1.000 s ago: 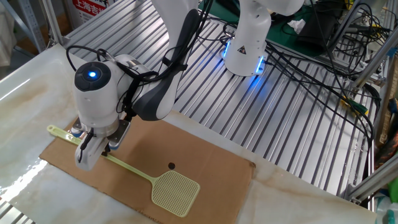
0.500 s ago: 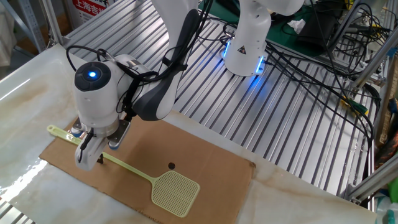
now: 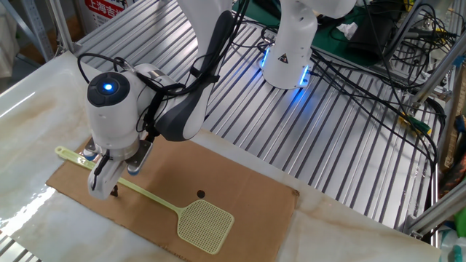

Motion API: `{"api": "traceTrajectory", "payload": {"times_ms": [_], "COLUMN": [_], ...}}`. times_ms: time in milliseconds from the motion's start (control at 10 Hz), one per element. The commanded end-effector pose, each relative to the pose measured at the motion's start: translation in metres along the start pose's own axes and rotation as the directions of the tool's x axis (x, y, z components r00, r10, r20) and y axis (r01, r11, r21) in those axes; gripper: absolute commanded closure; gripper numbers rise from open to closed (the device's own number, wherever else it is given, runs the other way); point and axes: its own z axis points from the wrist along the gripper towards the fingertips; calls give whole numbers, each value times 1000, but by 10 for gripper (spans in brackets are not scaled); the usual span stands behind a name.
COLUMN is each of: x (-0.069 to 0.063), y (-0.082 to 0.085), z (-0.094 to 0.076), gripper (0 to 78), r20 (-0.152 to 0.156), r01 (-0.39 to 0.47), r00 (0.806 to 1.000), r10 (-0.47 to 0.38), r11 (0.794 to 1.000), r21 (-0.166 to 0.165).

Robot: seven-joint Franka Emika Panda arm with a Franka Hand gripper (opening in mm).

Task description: Swat with a flyswatter

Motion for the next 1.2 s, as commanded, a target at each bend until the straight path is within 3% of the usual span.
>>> {"api": "traceTrajectory", "payload": {"times_ms": [100,400,500,1200], "x": [-1,-1,-1,-1], "y": [1,1,1,1], "z": [-2,-2,-1,3], "gripper": [1,1,1,1], "r20": [1,1,-33,-35], "r01": [4,4,29,34], "r00": [1000,1000,999,999], "r10": [-4,-4,-29,-34], "r11": [1000,1000,1000,999], "r21": [-2,-2,-4,4]}}
